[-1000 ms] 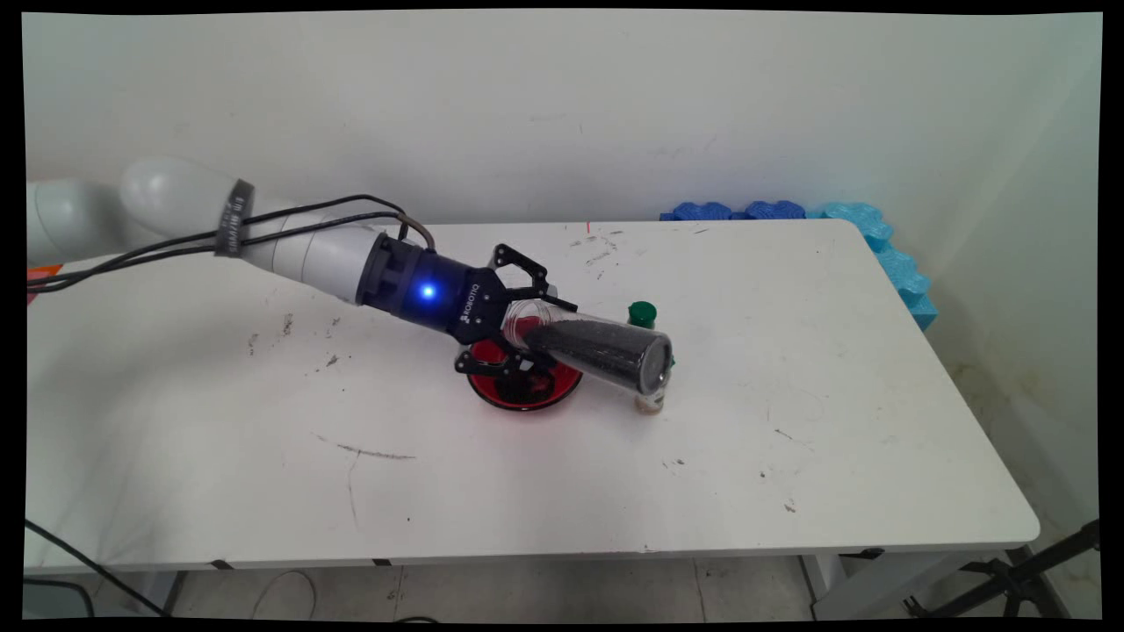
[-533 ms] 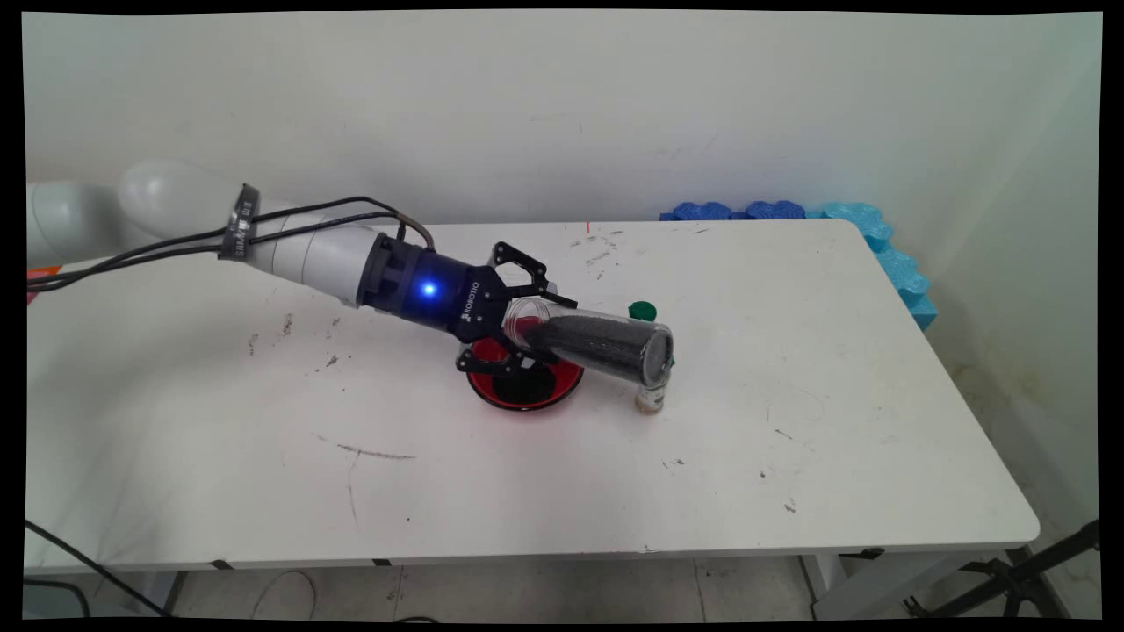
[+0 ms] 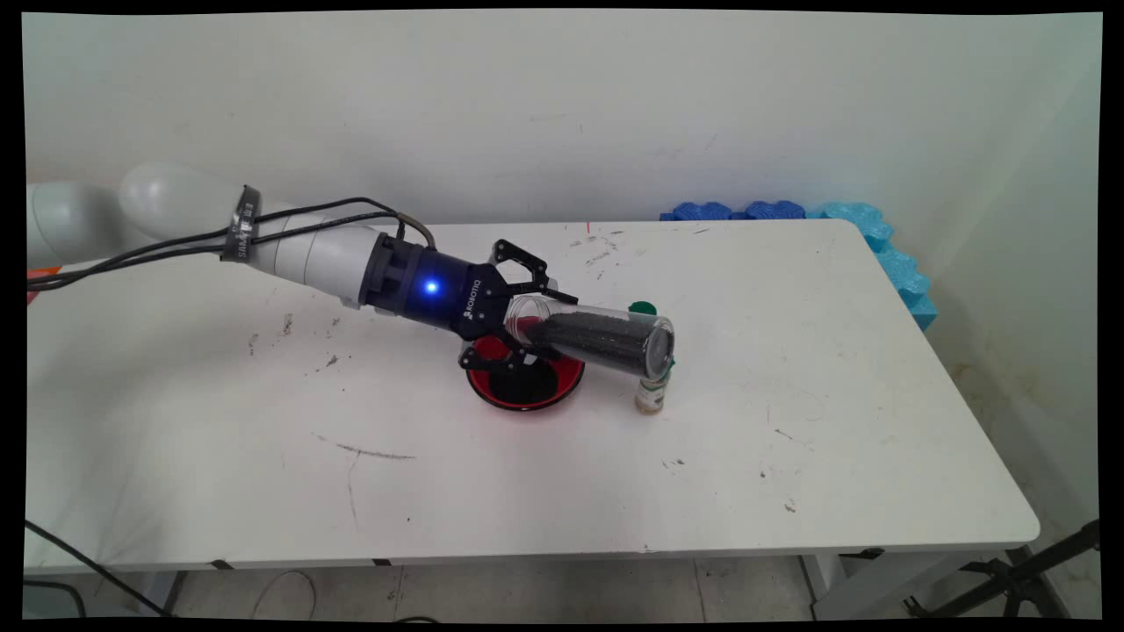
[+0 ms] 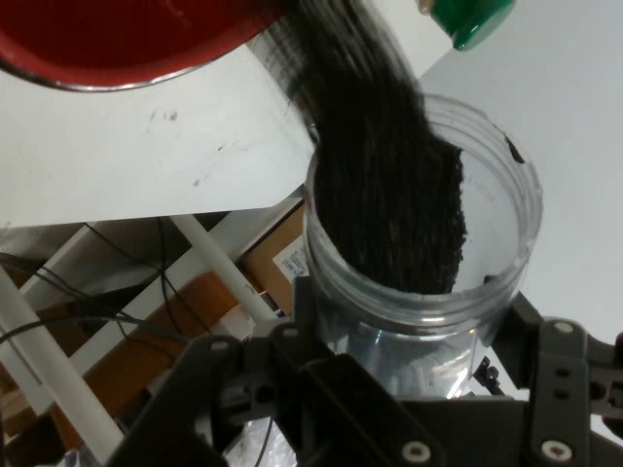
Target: Pour the black seasoning powder in the red bowl
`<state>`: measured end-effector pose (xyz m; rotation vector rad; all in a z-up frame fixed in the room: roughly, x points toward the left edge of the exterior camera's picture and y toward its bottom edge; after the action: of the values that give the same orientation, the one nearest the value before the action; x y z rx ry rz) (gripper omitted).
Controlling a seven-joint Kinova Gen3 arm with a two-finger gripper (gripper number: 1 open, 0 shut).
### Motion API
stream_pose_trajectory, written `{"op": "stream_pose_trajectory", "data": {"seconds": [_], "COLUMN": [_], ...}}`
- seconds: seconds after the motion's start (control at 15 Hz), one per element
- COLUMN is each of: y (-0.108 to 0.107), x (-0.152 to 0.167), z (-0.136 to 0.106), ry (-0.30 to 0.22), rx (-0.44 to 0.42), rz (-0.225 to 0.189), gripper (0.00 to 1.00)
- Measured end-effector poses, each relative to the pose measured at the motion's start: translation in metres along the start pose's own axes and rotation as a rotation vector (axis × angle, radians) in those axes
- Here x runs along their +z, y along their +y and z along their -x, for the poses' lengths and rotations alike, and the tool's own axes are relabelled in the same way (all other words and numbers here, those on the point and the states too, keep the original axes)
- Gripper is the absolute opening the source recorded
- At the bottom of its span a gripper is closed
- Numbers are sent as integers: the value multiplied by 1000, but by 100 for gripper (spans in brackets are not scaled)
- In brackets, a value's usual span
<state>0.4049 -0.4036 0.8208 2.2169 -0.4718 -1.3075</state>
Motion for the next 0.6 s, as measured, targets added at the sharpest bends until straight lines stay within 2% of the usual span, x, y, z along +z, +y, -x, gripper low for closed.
{"op": "stream_pose_trajectory", "data": {"seconds": [0.27,0.6], "y": [0,1], "x": [-1,-5], "z": [-5,-13], "ry": [25,55], "rx": [66,234], "rz": [-10,-41], "gripper": [0,0]}}
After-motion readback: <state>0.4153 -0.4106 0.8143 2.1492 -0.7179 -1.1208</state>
